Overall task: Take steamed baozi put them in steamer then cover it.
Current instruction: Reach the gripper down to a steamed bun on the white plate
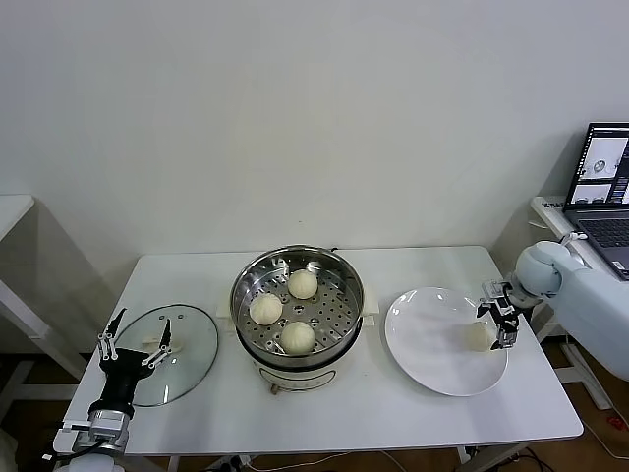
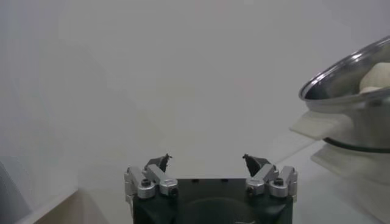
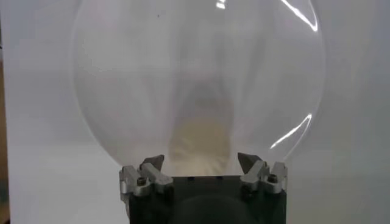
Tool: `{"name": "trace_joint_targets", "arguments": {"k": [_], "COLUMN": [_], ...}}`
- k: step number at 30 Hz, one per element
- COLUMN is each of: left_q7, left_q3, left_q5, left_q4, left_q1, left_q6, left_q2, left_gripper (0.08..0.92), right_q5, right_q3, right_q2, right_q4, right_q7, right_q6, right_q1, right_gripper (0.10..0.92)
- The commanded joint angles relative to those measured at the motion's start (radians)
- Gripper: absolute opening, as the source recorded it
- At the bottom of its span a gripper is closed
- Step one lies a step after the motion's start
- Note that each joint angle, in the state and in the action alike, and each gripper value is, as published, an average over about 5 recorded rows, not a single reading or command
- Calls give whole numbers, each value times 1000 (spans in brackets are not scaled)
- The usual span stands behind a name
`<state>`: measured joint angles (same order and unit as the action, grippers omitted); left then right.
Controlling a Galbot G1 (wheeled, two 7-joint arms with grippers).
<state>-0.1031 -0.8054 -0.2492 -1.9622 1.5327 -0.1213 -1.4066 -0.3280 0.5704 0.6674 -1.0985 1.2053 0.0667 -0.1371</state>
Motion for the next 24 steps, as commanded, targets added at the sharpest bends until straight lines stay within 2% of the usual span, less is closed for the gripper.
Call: {"name": "trace_joint_targets", "arguments": {"k": [1,8,15,24], "left_q7": [-1,0,0,2], "left_q3": [1,2,5,8], "left_q5": [-1,-3,-8,-9], "left_q4": [3,6,12,10], "left_q1": [0,-3,-7,-9], "left_q6": [-1,-2,-2,0], "left_q2": [0,-1,-1,-2], "left_gripper": [823,823,823,823], "right_q5": [-25,-28,-38,-10], "right_q3": [-20,-20,-22,-22], "right_q2": [19,29,32,21], "right_q4": [22,29,32,16], "right_q7": [-14,-9,-7,-5], "right_q6": [-5,-5,-9,-8], "right_q1": [-26,-25,-29,-15], "right_gripper": [823,822,711,690]}}
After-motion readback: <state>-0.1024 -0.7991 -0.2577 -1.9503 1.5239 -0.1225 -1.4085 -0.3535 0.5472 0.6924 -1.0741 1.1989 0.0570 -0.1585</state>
